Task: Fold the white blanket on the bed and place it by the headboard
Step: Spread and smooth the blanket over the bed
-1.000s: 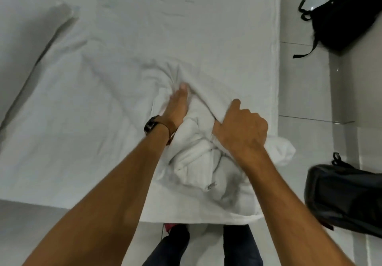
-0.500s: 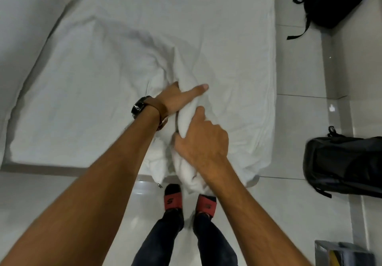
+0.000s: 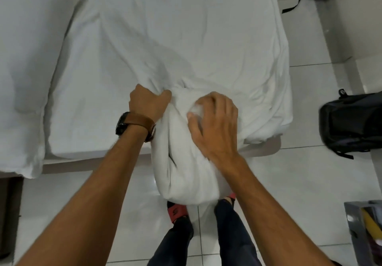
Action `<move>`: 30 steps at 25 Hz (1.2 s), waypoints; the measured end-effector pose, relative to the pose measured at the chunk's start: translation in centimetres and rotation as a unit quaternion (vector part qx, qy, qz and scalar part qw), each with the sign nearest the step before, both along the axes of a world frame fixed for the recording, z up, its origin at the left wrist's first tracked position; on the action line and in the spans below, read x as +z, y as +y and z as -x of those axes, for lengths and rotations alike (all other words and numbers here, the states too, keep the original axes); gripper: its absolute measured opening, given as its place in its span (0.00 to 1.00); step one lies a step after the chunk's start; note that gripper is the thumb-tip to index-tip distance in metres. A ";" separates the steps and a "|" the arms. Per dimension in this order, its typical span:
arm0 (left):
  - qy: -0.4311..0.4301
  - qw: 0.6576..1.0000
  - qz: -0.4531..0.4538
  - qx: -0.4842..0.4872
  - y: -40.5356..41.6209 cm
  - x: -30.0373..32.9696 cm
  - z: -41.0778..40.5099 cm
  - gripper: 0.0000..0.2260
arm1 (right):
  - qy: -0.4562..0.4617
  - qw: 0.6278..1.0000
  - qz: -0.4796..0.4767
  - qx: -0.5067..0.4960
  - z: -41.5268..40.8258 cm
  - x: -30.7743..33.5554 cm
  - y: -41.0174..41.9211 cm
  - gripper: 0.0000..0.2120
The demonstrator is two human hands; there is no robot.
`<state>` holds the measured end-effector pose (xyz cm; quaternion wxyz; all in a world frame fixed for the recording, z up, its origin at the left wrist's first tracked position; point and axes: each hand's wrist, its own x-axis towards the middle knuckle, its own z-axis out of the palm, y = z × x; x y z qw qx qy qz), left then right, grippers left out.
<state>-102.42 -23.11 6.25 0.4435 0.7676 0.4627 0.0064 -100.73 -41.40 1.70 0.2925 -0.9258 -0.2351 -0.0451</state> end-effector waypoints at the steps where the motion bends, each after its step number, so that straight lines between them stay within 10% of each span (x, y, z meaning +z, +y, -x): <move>1: -0.025 0.999 0.041 0.025 0.7 -0.4 1.1 0.06 | 0.042 0.999 -0.014 -0.004 0.5 -0.7 0.3 0.23; 5: -0.070 0.989 0.092 0.091 1.2 -2.7 4.2 0.21 | 0.180 0.982 -0.048 0.036 2.3 -3.2 -0.1 0.36; 8: -0.097 0.989 -0.057 0.099 0.3 -5.0 5.2 0.37 | 0.152 0.982 -0.054 0.100 5.5 -4.4 1.3 0.42; 15: -0.102 0.871 -0.437 -0.201 1.2 -8.8 8.1 0.22 | 0.083 0.991 -0.063 0.082 11.7 -7.8 2.9 0.46; 23: -0.087 0.988 -0.085 -0.094 0.3 -8.4 11.6 0.42 | 0.207 0.947 -0.192 0.152 15.3 -7.3 -1.0 0.13; 27: -0.092 0.982 -0.117 -0.113 0.3 -8.1 10.3 0.37 | 0.338 0.776 -0.420 -0.327 13.2 -6.1 -0.5 0.16; 30: -0.106 0.978 -0.128 -0.129 -0.7 -8.7 10.0 0.32 | 0.465 0.633 -0.437 -0.439 9.8 -6.2 1.2 0.36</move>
